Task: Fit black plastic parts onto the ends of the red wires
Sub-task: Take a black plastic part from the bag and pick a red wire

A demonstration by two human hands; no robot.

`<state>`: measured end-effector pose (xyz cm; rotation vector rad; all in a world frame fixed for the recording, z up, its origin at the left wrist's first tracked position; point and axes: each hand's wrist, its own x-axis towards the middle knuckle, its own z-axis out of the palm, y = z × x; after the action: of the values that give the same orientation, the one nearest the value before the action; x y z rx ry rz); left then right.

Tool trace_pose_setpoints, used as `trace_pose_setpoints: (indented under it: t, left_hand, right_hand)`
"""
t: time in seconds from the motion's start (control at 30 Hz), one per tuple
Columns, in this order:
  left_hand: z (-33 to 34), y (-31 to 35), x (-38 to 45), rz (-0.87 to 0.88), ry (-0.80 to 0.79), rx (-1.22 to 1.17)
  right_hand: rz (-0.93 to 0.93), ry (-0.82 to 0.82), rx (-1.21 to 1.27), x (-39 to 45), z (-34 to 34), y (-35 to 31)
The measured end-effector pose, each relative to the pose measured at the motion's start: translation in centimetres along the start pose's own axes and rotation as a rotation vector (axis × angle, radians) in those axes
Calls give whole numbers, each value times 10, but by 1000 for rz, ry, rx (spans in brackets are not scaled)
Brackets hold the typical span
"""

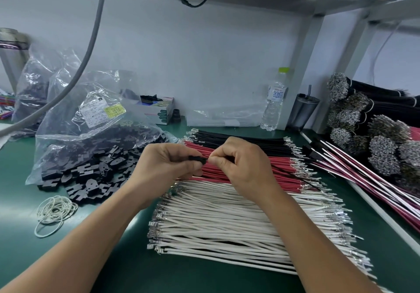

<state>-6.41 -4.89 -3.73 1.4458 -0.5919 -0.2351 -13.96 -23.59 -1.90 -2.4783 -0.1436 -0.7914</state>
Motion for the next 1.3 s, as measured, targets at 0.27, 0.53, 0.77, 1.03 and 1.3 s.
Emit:
trace_pose_setpoints:
  t: [0.27,0.53,0.77,1.03,1.3]
  left_hand:
    - [2,-1,2,-14,83,5]
    - [-8,3,4,23,189,-8]
    - [-11,6,3,-24,146,-103]
    - [-10,5,2,-128,16,-260]
    - [-8,6,1,-136,-25,-281]
  right_hand:
    - [-165,-61,-287,-17,0,-6]
    - [29,-274,-156,-14,10,-7]
    - [148,-246,143,-8,-12,7]
    - [61,-2,189,-10,-11,3]
    - [29,25,190,-11,-8,6]
